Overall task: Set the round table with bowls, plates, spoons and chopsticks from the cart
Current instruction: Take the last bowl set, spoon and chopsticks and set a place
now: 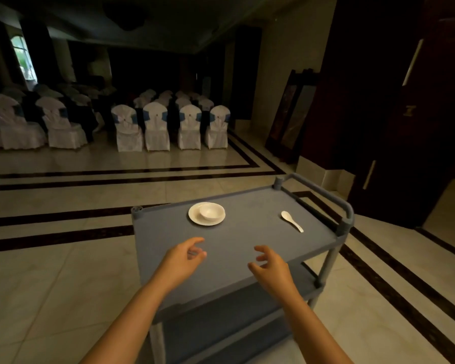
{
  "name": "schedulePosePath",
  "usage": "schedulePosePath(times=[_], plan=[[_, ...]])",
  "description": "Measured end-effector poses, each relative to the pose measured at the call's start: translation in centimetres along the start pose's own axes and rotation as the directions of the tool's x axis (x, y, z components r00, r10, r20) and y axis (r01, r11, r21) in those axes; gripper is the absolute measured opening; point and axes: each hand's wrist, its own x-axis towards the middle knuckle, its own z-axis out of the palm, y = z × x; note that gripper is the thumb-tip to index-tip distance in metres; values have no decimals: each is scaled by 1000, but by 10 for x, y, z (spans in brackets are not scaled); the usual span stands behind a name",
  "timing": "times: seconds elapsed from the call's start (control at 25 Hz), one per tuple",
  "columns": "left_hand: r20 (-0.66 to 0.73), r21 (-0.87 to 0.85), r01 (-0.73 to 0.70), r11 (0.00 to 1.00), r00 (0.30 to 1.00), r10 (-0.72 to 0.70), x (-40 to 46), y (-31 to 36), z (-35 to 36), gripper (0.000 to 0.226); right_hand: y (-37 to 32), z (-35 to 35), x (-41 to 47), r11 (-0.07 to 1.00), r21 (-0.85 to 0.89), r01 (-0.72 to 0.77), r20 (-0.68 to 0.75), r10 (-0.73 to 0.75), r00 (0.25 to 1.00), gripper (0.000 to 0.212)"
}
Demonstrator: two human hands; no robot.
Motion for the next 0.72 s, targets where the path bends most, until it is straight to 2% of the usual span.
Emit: schedulePosePath(times=[0.16, 0.36, 0.52, 0.72], plan=[[1, 8, 121, 993, 993, -121, 69, -32, 24, 40, 25, 11, 94, 998, 27, -57, 64, 55, 996, 47], [-122, -38, 243, 969, 962, -246, 168, -66, 54, 39, 48, 26, 231, 998, 58, -12, 157, 3, 988, 45], [-201, -162, 388, 907, 887, -415, 240, -83, 77, 38, 60, 32, 334, 997, 68, -46, 280, 25, 960, 45], [-247, -317, 496, 808, 780, -575, 290, -108, 82, 39, 72, 54, 418, 989, 95, -111, 364, 69, 929, 40]])
